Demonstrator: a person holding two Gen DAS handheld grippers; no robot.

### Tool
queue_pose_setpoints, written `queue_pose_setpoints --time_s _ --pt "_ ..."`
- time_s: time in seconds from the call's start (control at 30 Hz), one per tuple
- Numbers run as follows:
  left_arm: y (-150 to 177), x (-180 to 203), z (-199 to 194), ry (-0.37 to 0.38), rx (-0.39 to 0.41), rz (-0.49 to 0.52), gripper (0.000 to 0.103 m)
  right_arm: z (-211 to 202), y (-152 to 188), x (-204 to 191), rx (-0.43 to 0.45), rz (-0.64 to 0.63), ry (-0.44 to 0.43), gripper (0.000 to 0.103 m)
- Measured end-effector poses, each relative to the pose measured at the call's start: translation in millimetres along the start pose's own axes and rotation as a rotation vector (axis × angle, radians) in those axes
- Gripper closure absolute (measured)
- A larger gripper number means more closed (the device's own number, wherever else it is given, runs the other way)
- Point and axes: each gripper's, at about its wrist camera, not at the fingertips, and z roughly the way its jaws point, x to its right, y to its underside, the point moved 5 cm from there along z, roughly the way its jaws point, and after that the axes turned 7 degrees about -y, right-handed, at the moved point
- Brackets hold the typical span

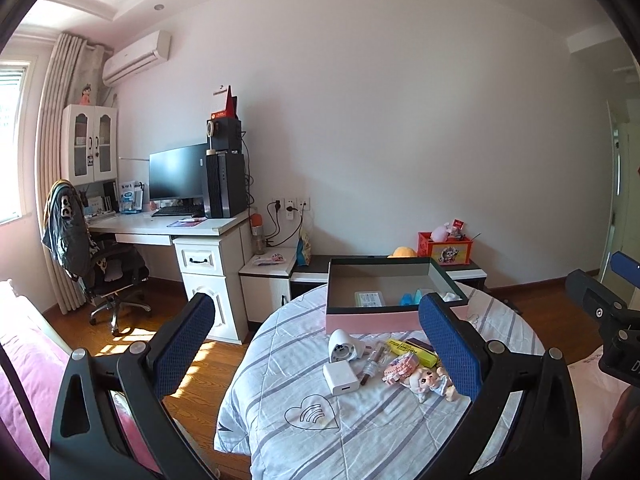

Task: Organize rigid objects
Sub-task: 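Withdraw both tools from the pink box back over the bed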

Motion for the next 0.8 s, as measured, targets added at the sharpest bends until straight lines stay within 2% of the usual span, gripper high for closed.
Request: queue_pose_setpoints --time_s 0.2,0.47,0.67,0.8 --pt "25.7 -4.7 44.7 -0.010 -0.109 0.005 0.000 27.6 24.3 20.9 -0.079 0.032 0.028 0.000" --pt "92.6 4.7 129.4 0.006 -0.374 0.021 0.000 82.5 80.0 49.1 -0.251 0.086 0.044 0.000" --pt "134.1 28.2 185.6 0.005 -0.512 0.068 0.000 118.7 120.2 52.0 -0.366 0.100 -0.001 0.000" --pt "149.4 41.3 217.3 0.008 -0.580 0.086 0.000 138.7 138.5 45.2 -0.422 0.103 -0.050 0.000"
